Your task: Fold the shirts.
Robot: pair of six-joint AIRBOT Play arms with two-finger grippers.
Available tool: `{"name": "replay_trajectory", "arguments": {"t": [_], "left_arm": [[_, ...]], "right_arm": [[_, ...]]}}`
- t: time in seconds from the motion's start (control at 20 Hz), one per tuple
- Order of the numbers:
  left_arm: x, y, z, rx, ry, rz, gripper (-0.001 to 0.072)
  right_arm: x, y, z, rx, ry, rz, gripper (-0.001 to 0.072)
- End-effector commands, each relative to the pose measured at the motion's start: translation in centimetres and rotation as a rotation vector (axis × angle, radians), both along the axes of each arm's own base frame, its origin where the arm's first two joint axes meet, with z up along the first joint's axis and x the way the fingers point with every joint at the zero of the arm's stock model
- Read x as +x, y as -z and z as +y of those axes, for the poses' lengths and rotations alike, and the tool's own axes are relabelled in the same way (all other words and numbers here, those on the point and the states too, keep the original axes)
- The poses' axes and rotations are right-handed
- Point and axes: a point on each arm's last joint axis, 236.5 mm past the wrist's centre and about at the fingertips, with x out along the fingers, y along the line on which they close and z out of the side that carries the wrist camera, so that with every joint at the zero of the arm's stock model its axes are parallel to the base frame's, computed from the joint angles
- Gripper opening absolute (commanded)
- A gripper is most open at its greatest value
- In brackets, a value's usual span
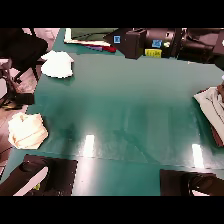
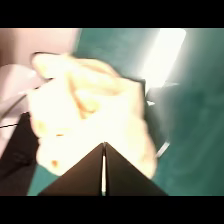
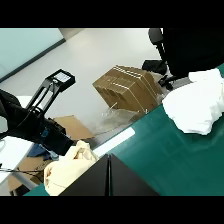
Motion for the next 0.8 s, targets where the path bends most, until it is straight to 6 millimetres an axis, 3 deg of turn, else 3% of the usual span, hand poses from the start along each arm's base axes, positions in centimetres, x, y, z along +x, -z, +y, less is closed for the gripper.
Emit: {"name": "replay_trajectory", "arguments": {"t": [0.0, 0.1, 0.4, 0.55, 0.65, 0.75], "left_arm": [[-2.9, -1.2, 3.1, 0.112, -0.190, -0.006, 0.0038], [-3.5, -0.8, 2.8, 0.065, -0.317, -0.055, 0.0038], [-3.5, 2.6, -3.8, -0.185, -0.014, 0.130, 0.0036], [-3.3, 2.8, -4.4, -0.183, 0.109, 0.174, 0.0037], [-3.1, 3.1, -3.0, -0.114, 0.127, 0.194, 0.0670], [-3.9, 4.6, -1.2, -0.069, 0.147, 0.314, 0.0669]], "right_arm": [[-0.1, 0.1, 0.0, -0.003, -0.004, 0.002, 0.0020], [-0.3, 0.2, 0.1, -0.007, -0.011, 0.004, 0.0020], [-1.9, 0.4, 1.0, -0.022, -0.056, 0.003, 0.0020], [-1.8, 0.3, 1.0, -0.020, -0.053, 0.002, 0.0020], [-1.8, 0.3, 1.0, -0.019, -0.053, 0.002, 0.0020], [-1.9, 0.4, 1.0, -0.020, -0.056, 0.004, 0.0020]]}}
